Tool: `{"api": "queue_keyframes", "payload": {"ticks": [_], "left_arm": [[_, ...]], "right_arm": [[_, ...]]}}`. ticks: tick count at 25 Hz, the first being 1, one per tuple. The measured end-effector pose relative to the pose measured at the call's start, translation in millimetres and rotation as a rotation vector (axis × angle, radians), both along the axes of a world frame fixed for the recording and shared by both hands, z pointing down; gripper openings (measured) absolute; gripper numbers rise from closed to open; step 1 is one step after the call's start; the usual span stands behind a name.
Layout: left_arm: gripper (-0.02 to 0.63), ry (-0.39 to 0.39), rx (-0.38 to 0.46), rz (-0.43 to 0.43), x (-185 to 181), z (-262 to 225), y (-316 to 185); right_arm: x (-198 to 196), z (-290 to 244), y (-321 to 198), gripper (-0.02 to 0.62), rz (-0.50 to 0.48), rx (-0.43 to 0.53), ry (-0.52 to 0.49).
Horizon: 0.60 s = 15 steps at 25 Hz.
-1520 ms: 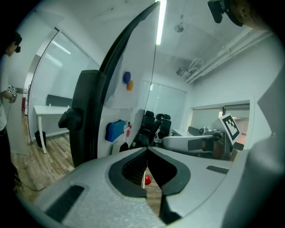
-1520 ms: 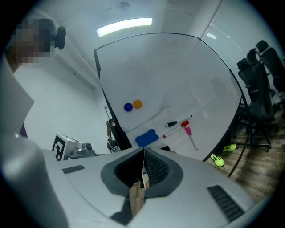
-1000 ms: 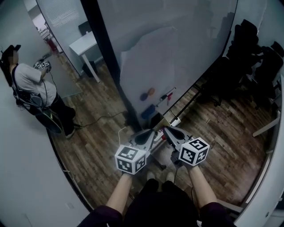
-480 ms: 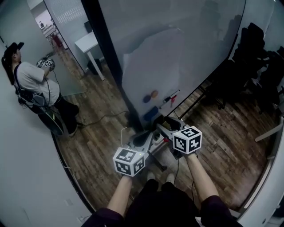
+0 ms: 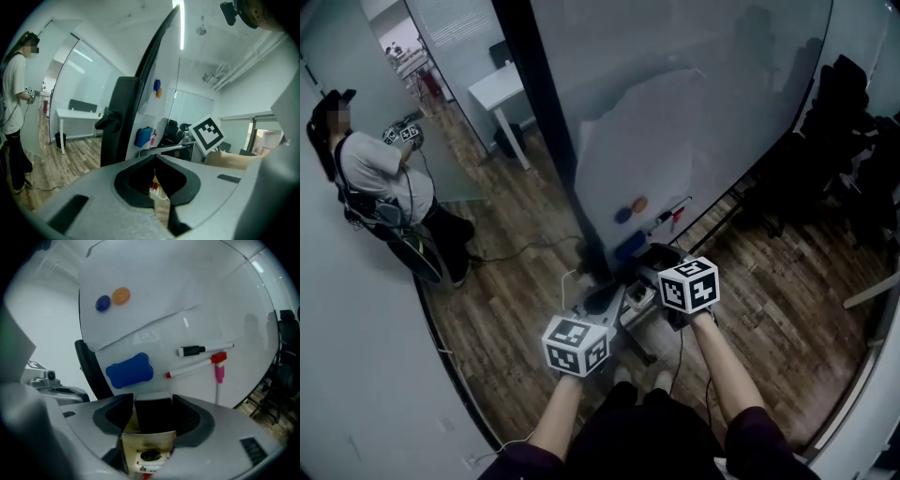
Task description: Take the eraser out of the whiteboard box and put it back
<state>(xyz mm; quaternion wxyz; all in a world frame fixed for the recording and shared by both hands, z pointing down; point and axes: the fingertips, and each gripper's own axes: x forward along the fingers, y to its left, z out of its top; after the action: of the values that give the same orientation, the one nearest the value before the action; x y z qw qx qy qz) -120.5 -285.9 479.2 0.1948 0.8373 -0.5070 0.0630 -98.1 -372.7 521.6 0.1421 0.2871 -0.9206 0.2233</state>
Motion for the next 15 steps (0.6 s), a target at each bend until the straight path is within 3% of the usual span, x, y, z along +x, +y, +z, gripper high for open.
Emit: {"api": "queue_keyframes", "payload": {"ticks": [15], "left_arm": [[0.005,0.002,0.0,0.015,2.8,-0.1,-4.3]], "right_arm": [[8.6,-22.7,5.7,0.23,0.039,0.035,-0.059]]}}
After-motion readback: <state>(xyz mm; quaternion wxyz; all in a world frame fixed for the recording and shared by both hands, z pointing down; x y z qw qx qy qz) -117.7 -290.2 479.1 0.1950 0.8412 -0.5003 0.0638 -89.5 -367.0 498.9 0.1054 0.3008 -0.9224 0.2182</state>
